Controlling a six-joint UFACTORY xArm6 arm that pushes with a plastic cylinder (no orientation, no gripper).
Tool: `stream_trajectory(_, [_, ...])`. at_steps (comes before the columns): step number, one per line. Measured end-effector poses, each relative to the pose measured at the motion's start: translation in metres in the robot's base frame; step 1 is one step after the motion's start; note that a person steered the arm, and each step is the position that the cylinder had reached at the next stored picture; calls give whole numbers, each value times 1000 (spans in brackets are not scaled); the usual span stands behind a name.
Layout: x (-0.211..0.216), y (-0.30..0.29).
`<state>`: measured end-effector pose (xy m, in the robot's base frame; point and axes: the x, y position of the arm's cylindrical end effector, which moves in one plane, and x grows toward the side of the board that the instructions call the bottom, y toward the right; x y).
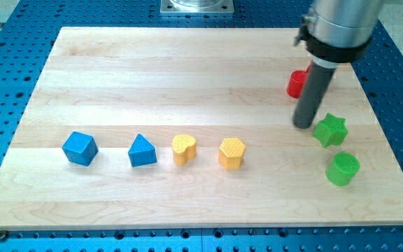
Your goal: Move the red circle parallel to the left of the red star
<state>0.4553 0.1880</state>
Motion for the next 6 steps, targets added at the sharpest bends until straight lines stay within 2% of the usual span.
stream_trajectory(2, [-36,14])
stream_trajectory(3, [-36,-31])
stream_trajectory(4, [-28,1])
stream_trajectory(5, [-49,23])
stream_trajectory(6, [-78,5])
